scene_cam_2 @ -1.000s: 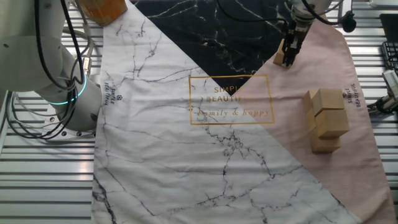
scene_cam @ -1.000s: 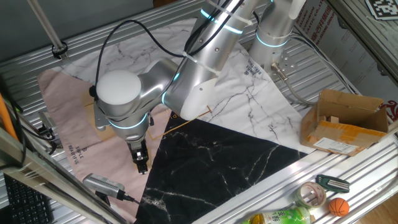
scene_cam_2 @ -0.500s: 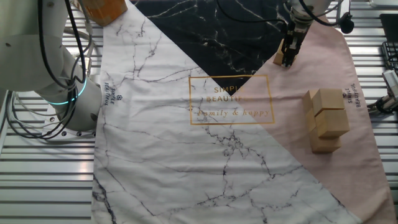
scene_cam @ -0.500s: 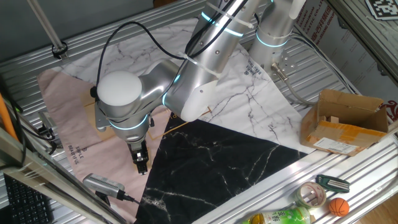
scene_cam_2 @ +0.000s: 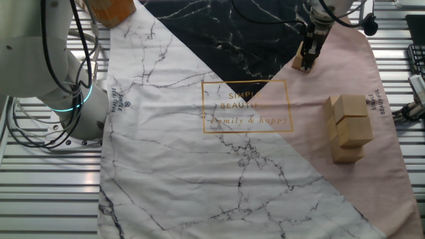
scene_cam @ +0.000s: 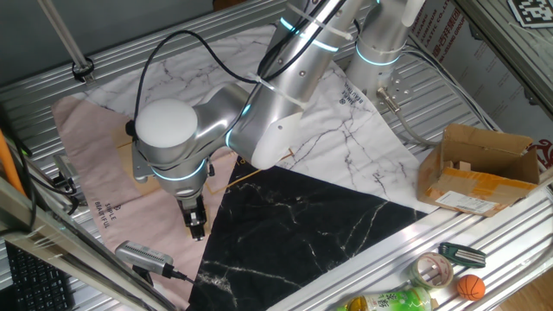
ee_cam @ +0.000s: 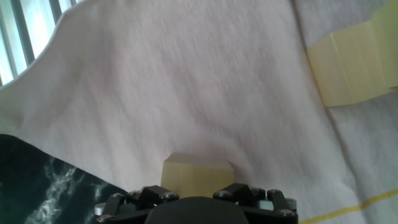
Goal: Stack the blocks into a pyramid shape
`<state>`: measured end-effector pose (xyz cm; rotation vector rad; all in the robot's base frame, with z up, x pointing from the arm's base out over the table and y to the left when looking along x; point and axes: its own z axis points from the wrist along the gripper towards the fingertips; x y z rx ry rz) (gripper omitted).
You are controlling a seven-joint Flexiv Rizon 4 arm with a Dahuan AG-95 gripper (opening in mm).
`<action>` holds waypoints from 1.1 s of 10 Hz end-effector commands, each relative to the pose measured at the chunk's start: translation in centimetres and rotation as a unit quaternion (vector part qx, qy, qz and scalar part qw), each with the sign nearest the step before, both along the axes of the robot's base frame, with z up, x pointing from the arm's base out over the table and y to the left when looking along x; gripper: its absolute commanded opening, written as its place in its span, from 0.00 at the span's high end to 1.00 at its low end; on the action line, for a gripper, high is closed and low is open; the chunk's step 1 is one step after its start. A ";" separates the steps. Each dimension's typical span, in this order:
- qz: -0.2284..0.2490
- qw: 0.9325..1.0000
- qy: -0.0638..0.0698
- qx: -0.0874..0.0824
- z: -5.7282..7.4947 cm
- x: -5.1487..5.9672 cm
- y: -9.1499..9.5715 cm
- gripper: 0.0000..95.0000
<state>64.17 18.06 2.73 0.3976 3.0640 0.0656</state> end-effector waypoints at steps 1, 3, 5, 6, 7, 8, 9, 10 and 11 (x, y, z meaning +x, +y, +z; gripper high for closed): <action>0.000 1.000 0.001 0.000 0.0 0.0 0.0 1.00; 0.000 1.000 0.002 0.000 0.0 0.0 0.0 1.00; 0.000 1.000 0.001 0.001 0.0 0.0 0.0 1.00; 0.000 1.000 0.002 0.001 0.0 0.0 0.0 1.00; 0.000 1.000 0.004 0.001 0.1 0.0 0.0 1.00; 0.002 1.000 0.006 -0.002 0.5 0.3 0.1 1.00; 0.003 1.000 0.007 -0.006 1.0 0.7 0.3 1.00; 0.005 1.000 0.007 -0.008 1.5 1.1 0.4 1.00; 0.007 1.000 0.007 -0.009 2.0 1.4 0.4 1.00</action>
